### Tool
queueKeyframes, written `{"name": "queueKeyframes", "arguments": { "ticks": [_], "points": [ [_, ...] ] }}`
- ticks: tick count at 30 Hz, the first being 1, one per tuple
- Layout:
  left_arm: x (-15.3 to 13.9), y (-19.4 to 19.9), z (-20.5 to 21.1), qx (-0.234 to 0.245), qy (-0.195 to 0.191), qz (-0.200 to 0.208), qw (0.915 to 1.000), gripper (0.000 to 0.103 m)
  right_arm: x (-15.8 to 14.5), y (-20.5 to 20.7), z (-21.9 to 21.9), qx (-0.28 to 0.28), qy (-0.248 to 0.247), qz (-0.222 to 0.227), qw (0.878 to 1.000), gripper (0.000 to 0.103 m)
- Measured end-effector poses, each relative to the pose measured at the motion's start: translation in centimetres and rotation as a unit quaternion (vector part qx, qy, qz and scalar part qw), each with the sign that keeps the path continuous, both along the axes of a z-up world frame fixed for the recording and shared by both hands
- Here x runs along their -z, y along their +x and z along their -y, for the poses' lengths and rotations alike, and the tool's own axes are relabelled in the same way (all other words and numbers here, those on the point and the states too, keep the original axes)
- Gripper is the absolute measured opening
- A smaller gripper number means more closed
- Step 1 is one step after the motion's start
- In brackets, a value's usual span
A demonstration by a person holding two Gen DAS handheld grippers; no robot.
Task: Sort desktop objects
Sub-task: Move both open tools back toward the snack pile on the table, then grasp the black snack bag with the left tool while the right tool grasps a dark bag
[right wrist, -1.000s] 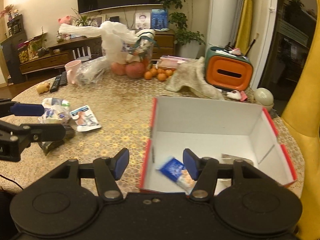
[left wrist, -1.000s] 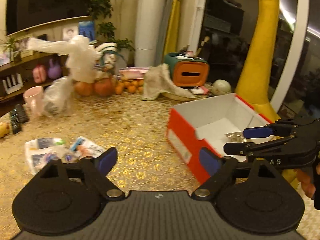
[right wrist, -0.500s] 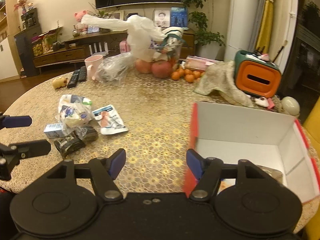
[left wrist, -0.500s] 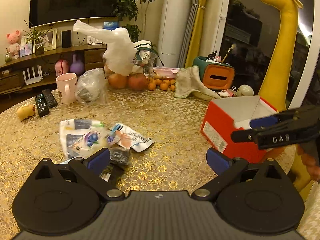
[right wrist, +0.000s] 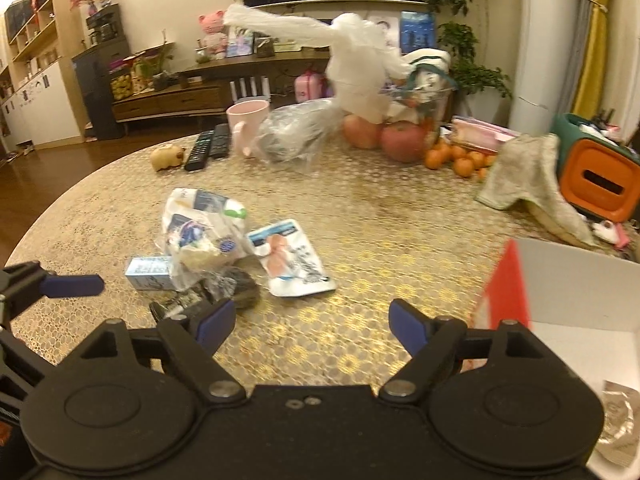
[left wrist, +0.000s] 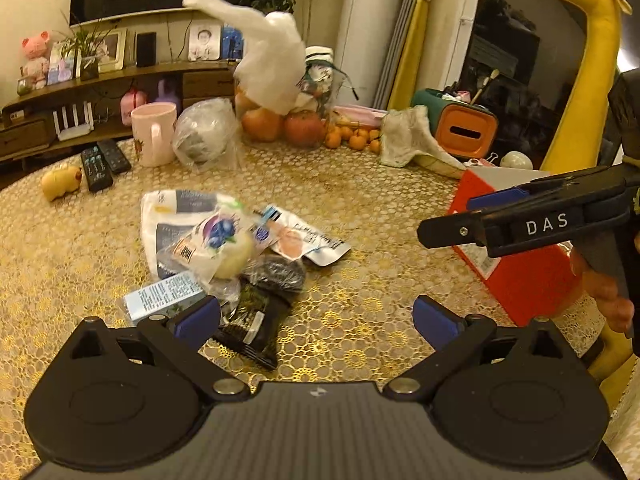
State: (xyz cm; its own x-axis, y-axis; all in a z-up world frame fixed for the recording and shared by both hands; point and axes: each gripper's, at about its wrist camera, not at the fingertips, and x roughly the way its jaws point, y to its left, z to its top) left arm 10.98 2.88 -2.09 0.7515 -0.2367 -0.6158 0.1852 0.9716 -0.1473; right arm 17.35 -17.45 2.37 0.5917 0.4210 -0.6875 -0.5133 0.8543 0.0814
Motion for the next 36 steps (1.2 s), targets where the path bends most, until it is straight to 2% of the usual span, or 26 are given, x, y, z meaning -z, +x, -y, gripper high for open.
{"name": "queueKeyframes", "arguments": {
  "ticks": [5,10,22,25,27,30,31,33,36],
  "points": [
    [1.6,1.1,-1.3,-0.018,-0.013,0.0,0.9997,0.103,1.1,1.0,-2.1,-0.015,0.004,-0.008,1.0,0.084],
    [3.2,2.4,-1.7,-0.012,-0.009,-0.009,0.9998,0.103,2.6,2.1,-4.3,-0.03,-0.001,-0.021,0.999,0.082],
    [5.8,4.1,-0.9,0.013,0.027,0.005,0.9995,0.101,6.0,4.1,-8.6,-0.065,-0.019,-0.052,0.996,0.076],
    [6.2,4.3,-0.7,0.018,0.038,0.005,0.9991,0.093,6.6,4.5,-9.4,-0.07,-0.025,-0.056,0.996,0.073],
    [6.5,4.4,-0.7,0.017,0.041,0.004,0.999,0.084,6.9,4.8,-9.7,-0.072,-0.028,-0.058,0.995,0.071],
    [6.7,4.4,-0.8,0.013,0.05,0.005,0.9987,0.08,7.2,5.0,-10.1,-0.072,-0.031,-0.059,0.995,0.065],
    [6.8,4.5,-0.9,0.012,0.049,0.003,0.9987,0.078,7.4,5.1,-10.3,-0.073,-0.032,-0.061,0.995,0.063],
    [7.0,4.6,-1.1,0.008,0.048,-0.002,0.9988,0.069,7.6,5.2,-10.5,-0.072,-0.035,-0.06,0.995,0.058],
    [7.2,4.6,-1.2,0.003,0.05,-0.008,0.9987,0.062,7.7,5.3,-10.7,-0.07,-0.033,-0.059,0.995,0.051]
  ]
}}
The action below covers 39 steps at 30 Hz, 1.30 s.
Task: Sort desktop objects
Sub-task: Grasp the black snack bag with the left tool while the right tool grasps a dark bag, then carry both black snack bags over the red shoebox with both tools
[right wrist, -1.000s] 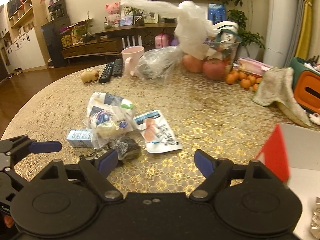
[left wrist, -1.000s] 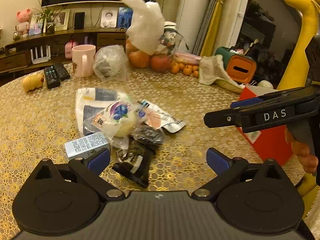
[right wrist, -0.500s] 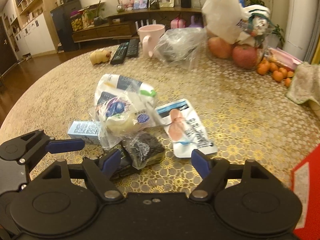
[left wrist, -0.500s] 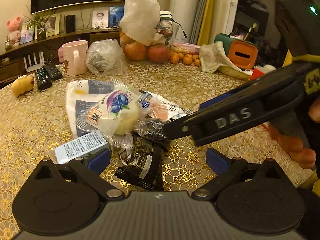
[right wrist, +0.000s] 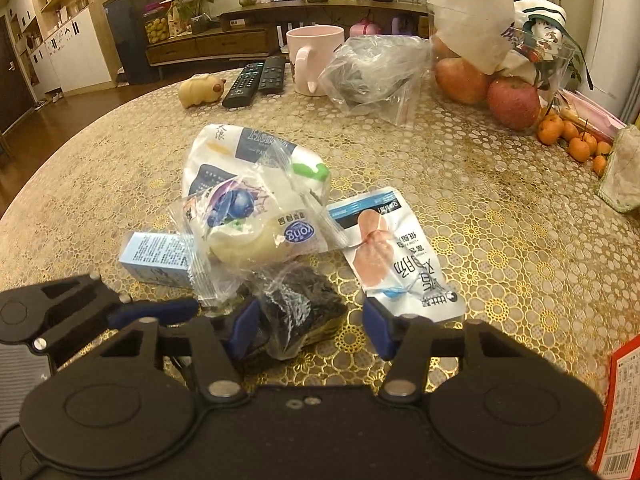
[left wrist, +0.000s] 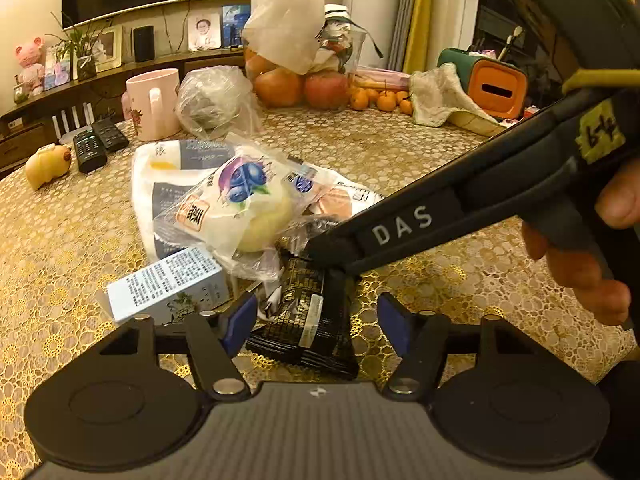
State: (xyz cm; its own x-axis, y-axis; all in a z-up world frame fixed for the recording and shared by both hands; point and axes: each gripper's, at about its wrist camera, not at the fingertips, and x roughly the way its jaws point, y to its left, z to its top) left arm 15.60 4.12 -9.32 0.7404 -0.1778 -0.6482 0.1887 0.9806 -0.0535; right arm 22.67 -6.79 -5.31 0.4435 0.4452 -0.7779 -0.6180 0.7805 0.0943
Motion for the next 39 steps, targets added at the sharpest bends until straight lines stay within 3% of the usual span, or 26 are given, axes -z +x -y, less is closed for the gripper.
{"name": "queueKeyframes", "arguments": {
  "ticks": [3,6,8,11,24,39],
  "points": [
    [0.1,0.0,-0.1,-0.007,0.004,-0.003,1.0,0.051,-0.1,-0.1,-0.1,-0.003,0.001,-0.002,1.0,0.044],
    [0.1,0.0,-0.3,-0.009,-0.005,-0.008,0.9999,0.048,-0.2,-0.5,-0.3,-0.004,-0.004,0.004,1.0,0.033],
    [0.1,0.0,-0.3,-0.011,-0.006,-0.009,0.9999,0.047,-0.3,-0.5,-0.3,-0.001,-0.008,0.006,1.0,0.02],
    [0.0,-0.1,-0.3,-0.012,-0.006,-0.01,0.9999,0.045,-0.4,-0.8,-0.1,0.004,-0.007,0.005,1.0,0.017],
    [-2.2,-1.7,1.5,0.001,-0.008,0.004,1.0,0.045,-3.3,-3.0,3.2,0.015,0.003,0.022,1.0,0.016],
    [-7.3,-4.5,4.8,0.019,-0.01,0.043,0.9989,0.045,-7.8,-6.4,9.0,0.044,0.029,0.049,0.997,0.016]
  ]
}}
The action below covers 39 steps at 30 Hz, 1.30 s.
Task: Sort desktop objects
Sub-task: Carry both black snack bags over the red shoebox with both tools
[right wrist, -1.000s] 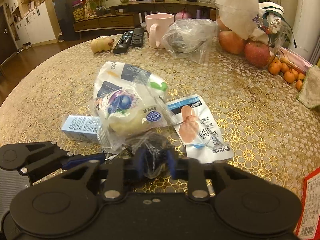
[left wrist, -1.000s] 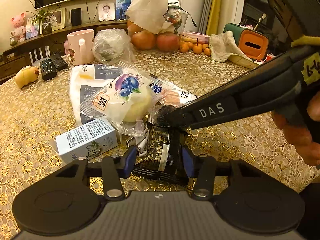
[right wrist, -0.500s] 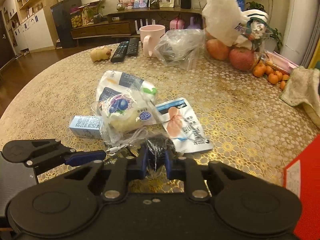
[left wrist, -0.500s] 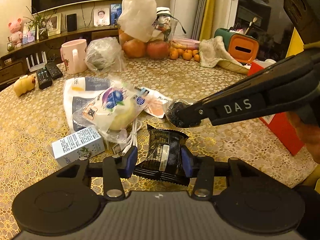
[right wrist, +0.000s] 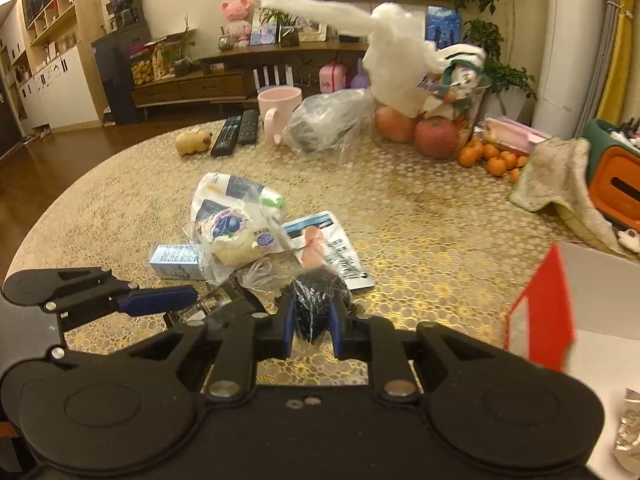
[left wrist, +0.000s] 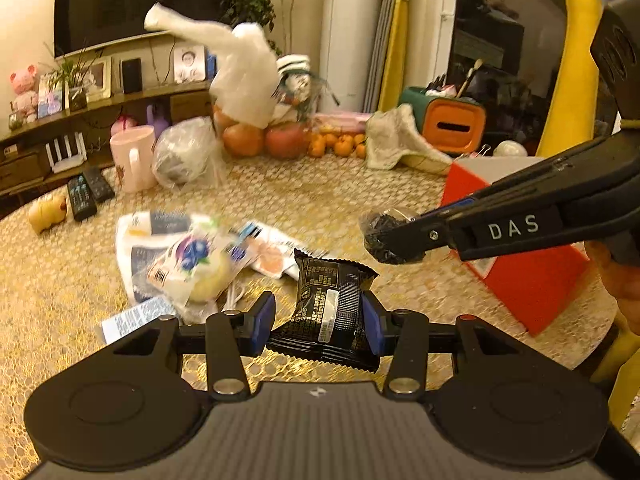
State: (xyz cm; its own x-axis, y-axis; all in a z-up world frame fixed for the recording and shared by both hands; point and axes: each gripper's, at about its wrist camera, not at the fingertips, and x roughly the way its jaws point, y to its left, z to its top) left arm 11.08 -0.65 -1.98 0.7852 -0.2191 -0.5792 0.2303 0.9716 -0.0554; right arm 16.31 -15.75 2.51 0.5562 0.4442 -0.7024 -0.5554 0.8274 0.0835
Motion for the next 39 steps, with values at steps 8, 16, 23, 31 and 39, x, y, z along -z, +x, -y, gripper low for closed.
{"name": "queueKeyframes", "arguments": {
  "ticks": [8,16,23,31,39],
  "points": [
    [-2.6,-0.7,2.8,0.019,0.001,0.022,0.9996,0.045,-2.2,-1.7,3.6,0.018,0.003,0.02,1.0,0.016],
    [-4.5,-0.3,6.4,0.048,-0.003,0.03,0.9984,0.045,-3.8,-2.3,8.7,0.056,0.003,0.04,0.998,0.016],
    [-5.6,0.4,10.7,0.086,0.007,0.038,0.9955,0.045,-3.8,-2.3,13.6,0.095,0.004,0.047,0.994,0.016],
    [-6.0,1.6,16.0,0.131,0.022,0.037,0.9905,0.045,-3.1,-2.1,19.1,0.138,-0.003,0.047,0.989,0.016],
    [-5.4,3.5,20.6,0.166,0.034,0.025,0.9852,0.045,-1.9,-1.4,23.2,0.17,-0.005,0.039,0.985,0.016]
  ]
}}
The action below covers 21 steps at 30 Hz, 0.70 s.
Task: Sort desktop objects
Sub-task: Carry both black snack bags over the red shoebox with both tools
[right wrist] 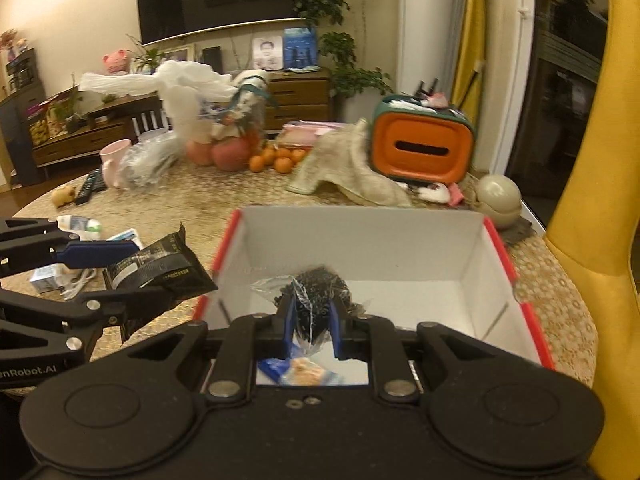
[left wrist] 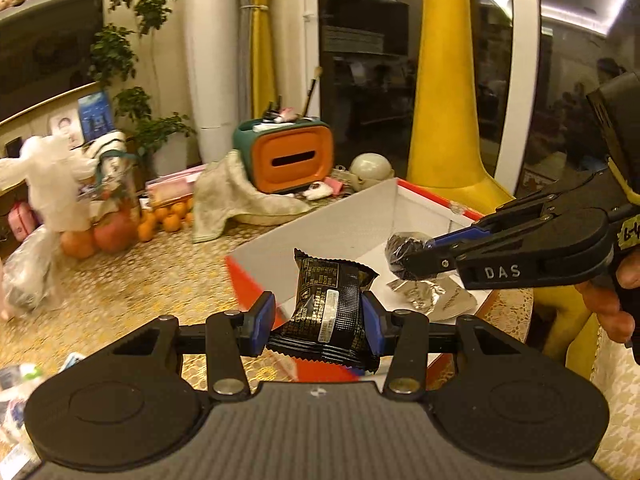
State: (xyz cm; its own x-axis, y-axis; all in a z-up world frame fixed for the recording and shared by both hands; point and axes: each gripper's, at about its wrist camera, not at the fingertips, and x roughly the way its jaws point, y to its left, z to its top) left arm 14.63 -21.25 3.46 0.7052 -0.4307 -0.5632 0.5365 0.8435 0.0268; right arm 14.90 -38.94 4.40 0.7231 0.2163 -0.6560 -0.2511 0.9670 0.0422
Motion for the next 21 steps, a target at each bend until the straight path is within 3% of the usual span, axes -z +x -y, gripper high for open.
{"name": "queueKeyframes", "arguments": {
  "ticks": [13,21],
  "points": [
    [2.8,4.8,4.9,0.027,0.048,-0.023,0.9983,0.045,3.4,2.4,2.8,0.016,-0.019,-0.036,0.999,0.016],
    [4.5,9.1,6.0,0.023,0.057,-0.07,0.9956,0.045,5.2,3.8,2.6,-0.003,-0.036,-0.056,0.998,0.016]
  ]
}}
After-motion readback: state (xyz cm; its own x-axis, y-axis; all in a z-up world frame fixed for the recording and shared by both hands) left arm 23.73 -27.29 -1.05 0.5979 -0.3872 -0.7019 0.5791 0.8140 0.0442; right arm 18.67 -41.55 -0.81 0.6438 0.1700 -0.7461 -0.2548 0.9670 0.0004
